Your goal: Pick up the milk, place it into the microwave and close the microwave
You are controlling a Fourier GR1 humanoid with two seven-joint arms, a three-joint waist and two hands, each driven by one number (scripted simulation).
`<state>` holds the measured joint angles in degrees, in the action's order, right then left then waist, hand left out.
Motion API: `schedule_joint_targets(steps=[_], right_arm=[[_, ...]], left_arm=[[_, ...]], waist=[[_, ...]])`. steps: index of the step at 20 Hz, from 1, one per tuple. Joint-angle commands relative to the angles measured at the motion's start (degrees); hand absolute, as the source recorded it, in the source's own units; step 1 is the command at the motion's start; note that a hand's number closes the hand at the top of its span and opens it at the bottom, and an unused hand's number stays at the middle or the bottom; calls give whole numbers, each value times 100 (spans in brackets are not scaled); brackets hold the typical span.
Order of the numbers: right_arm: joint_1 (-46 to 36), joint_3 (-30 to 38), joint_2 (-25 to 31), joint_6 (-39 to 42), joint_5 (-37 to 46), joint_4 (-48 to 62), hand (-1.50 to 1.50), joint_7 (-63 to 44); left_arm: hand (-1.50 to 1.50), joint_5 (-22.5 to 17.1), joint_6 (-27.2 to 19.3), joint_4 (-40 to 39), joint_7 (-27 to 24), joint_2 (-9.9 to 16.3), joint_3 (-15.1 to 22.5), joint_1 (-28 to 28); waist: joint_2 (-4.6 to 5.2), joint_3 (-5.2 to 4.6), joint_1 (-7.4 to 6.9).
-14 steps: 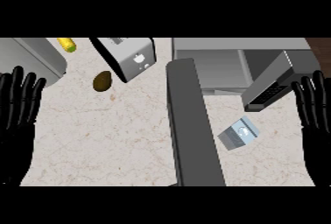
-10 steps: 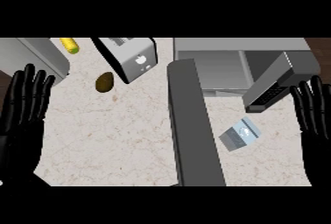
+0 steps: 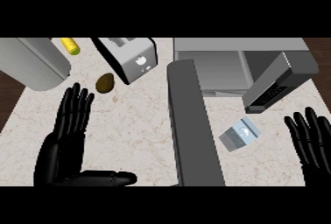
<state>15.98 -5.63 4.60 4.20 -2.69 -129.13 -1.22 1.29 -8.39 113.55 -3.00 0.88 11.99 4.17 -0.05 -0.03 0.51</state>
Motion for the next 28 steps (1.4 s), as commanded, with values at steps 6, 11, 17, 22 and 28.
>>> schedule_joint_targets(steps=[6,11,17,22,28], right_arm=[[1421,-106,-68,339,148,187,-150,970],[1653,-236,-204,327,480,665,-150,1677],[909,514,-101,336,229,1702,-150,2059],[815,733,-92,426,261,2689,-150,2969],[123,888,-228,111,566,4046,-150,3512]], left_arm=[[-150,293,-1159,-432,-686,-86,1534,508],[-150,393,-1649,-757,-1169,-87,2021,628],[-150,489,-1842,-584,-1454,-88,2484,1255],[-150,495,-1811,-621,-1279,-85,2473,1008],[-150,-52,-1491,-795,-1977,220,2419,1533]], waist=[[-6,4,-2],[-4,2,-14],[-1,3,-55],[2,5,-46],[4,4,-70]])
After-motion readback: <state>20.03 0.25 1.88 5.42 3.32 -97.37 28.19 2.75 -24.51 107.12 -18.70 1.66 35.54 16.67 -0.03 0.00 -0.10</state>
